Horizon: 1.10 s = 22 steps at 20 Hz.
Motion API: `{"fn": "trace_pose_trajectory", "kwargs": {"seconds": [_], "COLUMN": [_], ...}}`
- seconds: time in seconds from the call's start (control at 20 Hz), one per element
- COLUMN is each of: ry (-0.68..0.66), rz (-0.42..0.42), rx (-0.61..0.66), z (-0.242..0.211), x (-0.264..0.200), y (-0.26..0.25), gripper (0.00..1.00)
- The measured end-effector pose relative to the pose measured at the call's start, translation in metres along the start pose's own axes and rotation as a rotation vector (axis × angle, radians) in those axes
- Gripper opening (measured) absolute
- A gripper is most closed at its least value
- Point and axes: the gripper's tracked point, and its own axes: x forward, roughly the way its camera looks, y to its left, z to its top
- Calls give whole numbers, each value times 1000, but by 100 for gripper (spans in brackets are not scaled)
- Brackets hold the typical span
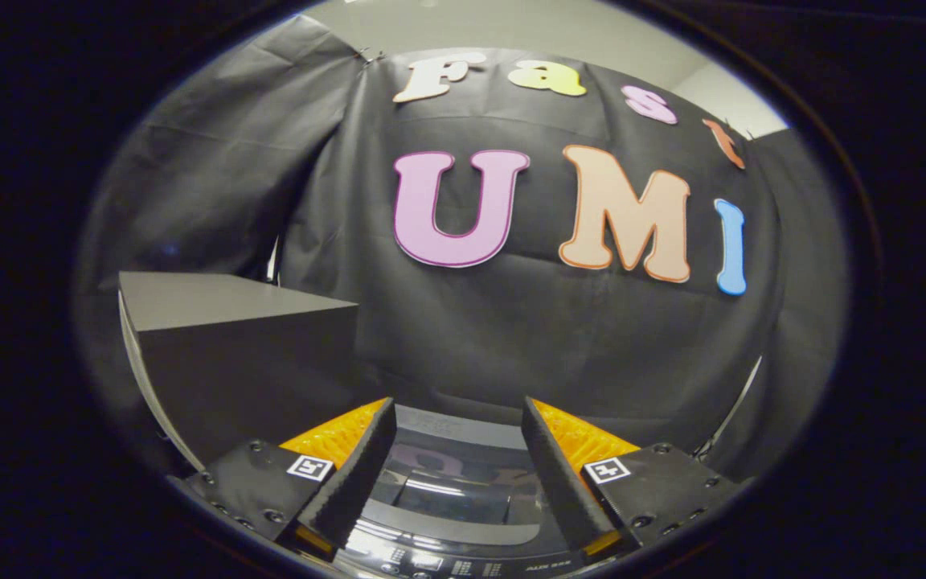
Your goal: Put the clothes into the washing machine and then close the washing machine lid.
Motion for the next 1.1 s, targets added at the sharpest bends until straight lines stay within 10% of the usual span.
{"fn": "trace_pose_trajectory", "kwargs": {"seconds": [1.1], "ry": [-31], "rz": [-90], "rx": [191], "z": [-169], "x": [-147], "y": [-74], "gripper": [95]}}
